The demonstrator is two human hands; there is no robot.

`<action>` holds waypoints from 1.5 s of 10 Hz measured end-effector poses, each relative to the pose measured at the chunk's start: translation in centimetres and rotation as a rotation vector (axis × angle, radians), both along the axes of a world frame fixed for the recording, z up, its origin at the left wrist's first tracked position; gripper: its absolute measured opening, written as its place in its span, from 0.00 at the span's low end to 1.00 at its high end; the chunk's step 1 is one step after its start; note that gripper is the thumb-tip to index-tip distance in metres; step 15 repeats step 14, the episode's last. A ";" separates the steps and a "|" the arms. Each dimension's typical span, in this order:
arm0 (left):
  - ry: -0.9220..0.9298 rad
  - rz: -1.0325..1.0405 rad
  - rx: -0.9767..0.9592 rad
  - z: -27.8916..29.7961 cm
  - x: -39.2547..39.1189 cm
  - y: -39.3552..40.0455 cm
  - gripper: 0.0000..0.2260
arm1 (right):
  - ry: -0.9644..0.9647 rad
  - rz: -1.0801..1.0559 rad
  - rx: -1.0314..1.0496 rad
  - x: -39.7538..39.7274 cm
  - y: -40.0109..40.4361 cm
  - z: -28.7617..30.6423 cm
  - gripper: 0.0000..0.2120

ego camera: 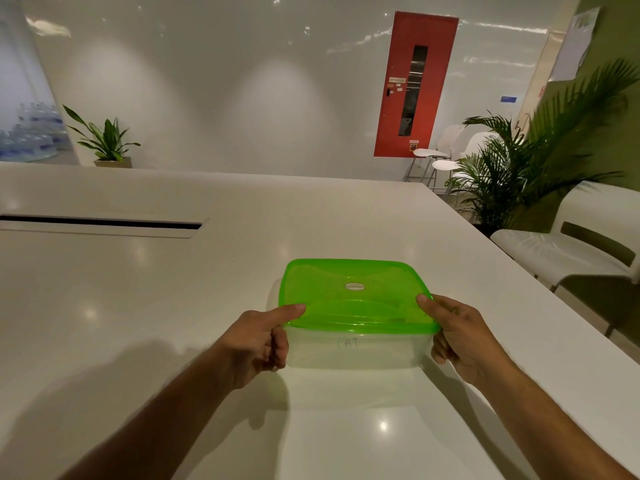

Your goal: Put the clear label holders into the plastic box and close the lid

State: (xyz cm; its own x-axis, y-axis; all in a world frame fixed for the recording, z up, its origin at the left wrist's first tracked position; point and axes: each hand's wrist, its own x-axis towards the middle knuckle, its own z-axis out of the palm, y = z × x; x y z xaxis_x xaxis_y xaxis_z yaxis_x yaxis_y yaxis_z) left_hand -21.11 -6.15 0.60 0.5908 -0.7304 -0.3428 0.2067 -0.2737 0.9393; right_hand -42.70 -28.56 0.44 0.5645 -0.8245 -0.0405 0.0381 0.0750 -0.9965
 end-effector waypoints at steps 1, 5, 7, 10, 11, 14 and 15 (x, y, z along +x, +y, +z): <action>0.003 0.003 -0.015 -0.1 0.1 0.0 0.26 | -0.002 -0.003 0.004 0.0 0.0 0.0 0.15; -0.101 0.009 0.073 0.2 -0.5 0.6 0.32 | -0.021 -0.002 0.005 0.0 -0.1 -0.2 0.14; -0.053 0.056 0.065 0.7 -0.9 0.4 0.29 | -0.011 -0.004 0.002 0.1 -0.2 -0.3 0.15; 0.060 0.101 -0.052 0.3 -1.3 0.2 0.22 | -0.025 -0.035 0.005 0.2 0.2 -0.3 0.14; 0.056 0.082 -0.049 0.1 -1.1 0.3 0.22 | -0.016 -0.027 0.008 0.2 0.1 -0.3 0.14; -0.618 0.106 0.123 2.2 1.7 0.5 0.36 | 0.255 -0.112 -0.246 -0.3 -0.1 1.2 0.25; -0.618 0.106 0.123 2.2 1.7 0.5 0.36 | 0.255 -0.112 -0.246 -0.3 -0.1 1.2 0.25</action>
